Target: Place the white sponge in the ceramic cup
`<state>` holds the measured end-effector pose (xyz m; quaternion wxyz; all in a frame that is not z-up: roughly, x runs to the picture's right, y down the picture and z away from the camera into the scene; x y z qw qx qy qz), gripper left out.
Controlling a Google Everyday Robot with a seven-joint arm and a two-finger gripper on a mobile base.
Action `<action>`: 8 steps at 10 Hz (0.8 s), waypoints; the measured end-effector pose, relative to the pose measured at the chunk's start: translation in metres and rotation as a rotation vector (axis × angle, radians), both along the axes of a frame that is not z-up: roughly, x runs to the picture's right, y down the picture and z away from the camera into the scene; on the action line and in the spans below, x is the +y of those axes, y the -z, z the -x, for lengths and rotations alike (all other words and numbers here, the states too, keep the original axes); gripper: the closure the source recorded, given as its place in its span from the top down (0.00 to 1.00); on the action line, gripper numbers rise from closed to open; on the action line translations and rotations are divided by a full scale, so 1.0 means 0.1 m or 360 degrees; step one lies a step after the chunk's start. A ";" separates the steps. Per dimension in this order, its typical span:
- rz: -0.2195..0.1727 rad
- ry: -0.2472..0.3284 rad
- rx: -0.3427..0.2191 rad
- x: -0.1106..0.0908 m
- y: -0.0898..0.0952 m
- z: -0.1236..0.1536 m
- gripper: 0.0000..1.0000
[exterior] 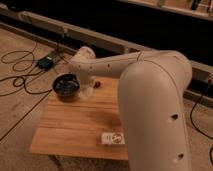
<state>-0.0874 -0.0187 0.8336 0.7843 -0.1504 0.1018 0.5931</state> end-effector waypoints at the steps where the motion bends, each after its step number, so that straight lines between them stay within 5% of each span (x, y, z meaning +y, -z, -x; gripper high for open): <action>1: -0.0023 -0.0025 0.0039 -0.07 0.04 -0.17 0.00; 8: -0.0099 -0.0085 0.0164 -0.14 0.25 -0.97 0.00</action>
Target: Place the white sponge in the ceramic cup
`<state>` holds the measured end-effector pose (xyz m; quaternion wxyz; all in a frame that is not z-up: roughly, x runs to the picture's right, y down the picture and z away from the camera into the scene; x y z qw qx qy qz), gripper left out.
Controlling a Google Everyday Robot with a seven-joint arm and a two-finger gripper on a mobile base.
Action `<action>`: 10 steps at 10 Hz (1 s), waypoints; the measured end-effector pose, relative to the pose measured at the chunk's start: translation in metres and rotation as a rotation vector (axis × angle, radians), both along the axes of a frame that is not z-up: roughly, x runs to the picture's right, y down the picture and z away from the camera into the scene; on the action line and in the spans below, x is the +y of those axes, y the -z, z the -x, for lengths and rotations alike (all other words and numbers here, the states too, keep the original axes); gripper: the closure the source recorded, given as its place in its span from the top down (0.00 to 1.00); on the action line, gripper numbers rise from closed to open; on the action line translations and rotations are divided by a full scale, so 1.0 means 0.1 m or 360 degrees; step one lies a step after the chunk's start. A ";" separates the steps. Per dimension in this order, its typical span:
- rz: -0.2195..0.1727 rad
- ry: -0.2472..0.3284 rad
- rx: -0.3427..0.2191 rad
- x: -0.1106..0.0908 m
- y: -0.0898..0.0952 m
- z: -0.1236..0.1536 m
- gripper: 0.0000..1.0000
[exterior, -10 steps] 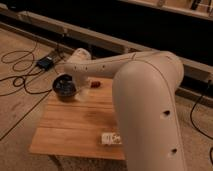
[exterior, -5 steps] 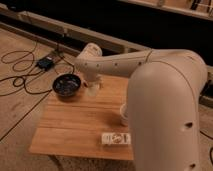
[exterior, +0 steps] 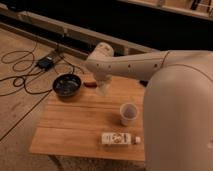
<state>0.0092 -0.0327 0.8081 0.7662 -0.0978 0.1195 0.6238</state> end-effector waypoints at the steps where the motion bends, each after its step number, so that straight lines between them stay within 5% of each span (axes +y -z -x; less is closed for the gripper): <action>1: -0.0005 -0.0013 -0.0016 0.04 0.03 -0.11 0.00; 10: -0.0061 0.0180 -0.0319 0.29 0.25 -0.60 0.00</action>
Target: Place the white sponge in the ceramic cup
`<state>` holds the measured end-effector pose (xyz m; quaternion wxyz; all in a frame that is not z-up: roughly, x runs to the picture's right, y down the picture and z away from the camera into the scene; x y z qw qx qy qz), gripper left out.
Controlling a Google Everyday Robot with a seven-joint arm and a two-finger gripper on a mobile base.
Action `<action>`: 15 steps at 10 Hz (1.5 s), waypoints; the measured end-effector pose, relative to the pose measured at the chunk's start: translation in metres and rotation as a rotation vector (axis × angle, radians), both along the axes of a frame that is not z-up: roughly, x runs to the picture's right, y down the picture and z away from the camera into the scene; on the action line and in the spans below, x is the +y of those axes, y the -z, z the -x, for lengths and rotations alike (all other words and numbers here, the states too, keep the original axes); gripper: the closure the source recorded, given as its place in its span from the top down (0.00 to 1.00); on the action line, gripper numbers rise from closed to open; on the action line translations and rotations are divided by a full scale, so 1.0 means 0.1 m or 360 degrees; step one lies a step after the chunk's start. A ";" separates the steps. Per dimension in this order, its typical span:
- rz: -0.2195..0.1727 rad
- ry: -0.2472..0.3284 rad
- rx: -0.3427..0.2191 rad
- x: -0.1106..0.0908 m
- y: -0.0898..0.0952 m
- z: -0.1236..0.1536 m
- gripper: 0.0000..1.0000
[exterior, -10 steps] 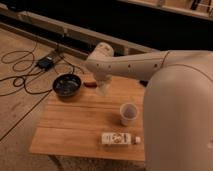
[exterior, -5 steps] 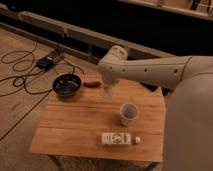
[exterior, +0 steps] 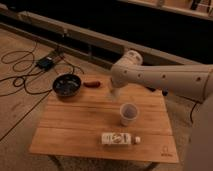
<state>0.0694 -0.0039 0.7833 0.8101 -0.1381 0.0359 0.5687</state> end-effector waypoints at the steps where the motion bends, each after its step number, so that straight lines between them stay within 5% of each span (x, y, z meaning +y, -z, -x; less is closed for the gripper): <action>1: -0.0004 0.0048 -0.0069 0.05 0.02 -0.03 0.00; 4: -0.0015 0.0137 -0.0199 0.15 0.08 -0.11 0.00; 13: -0.0032 0.0112 -0.0257 0.42 0.22 -0.67 0.01; 15: -0.0026 0.0112 -0.0265 0.50 0.22 -0.72 0.17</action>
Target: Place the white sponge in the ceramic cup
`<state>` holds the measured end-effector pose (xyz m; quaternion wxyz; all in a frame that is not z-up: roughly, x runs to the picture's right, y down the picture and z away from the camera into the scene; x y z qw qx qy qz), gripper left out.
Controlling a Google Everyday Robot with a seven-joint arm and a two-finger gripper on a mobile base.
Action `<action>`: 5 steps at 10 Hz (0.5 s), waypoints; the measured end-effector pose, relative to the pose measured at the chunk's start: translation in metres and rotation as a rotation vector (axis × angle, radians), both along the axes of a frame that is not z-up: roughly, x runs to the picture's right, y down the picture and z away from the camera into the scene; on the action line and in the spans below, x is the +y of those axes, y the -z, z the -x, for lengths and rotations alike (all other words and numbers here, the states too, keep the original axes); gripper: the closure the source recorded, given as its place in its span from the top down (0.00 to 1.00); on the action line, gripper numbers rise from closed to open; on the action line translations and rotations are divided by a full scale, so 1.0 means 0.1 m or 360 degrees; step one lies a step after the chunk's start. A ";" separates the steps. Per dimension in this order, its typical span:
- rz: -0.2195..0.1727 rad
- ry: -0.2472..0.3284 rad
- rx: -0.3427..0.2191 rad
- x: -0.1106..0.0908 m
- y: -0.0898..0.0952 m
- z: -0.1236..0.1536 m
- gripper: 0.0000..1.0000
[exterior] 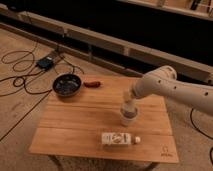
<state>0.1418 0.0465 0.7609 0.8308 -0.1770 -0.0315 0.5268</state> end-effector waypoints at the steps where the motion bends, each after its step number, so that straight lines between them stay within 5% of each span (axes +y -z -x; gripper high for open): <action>1: 0.0000 -0.0001 0.0000 0.02 0.00 -0.03 0.27; 5: 0.0002 0.0026 0.0001 0.06 -0.08 0.00 0.62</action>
